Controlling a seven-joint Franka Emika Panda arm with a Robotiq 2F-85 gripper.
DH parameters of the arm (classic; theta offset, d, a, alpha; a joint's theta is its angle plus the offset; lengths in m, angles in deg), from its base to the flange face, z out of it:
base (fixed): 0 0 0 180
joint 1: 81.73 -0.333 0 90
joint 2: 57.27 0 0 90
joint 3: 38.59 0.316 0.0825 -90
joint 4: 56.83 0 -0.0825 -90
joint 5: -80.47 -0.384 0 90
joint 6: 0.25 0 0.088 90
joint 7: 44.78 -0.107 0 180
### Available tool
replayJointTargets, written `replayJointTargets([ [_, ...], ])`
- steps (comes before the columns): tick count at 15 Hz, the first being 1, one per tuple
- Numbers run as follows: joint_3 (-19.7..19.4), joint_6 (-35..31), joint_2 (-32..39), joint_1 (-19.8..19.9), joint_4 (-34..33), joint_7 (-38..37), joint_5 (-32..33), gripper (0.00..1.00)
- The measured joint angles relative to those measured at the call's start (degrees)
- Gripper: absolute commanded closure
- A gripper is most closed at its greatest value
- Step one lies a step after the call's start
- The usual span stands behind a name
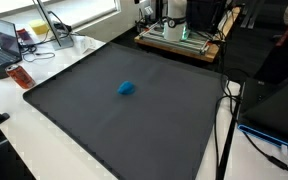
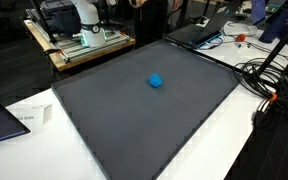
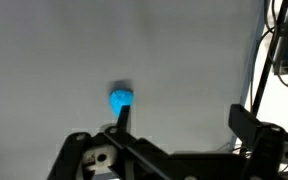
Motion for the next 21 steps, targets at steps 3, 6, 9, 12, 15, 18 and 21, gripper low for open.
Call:
replayJointTargets([
  [3, 2.85, -3.77, 2.41, 0.09, -0.07, -3.76, 1.54, 0.0],
  [6, 6.07, -6.47, 6.39, 0.25, -0.96, -10.2, 5.36, 0.0],
  [9, 8.62, -7.44, 10.6, 1.15, -2.84, -18.97, 11.6, 0.0],
  [12, 10.23, -7.21, 15.32, 1.73, -5.55, -27.36, 18.08, 0.0],
  [15, 10.72, -6.27, 20.26, 1.56, -8.66, -33.44, 22.93, 0.0],
  [18, 10.72, -4.59, 25.3, 0.77, -12.32, -38.61, 27.02, 0.0],
  [21, 10.41, -2.08, 30.17, -0.95, -16.25, -42.86, 29.32, 0.0],
])
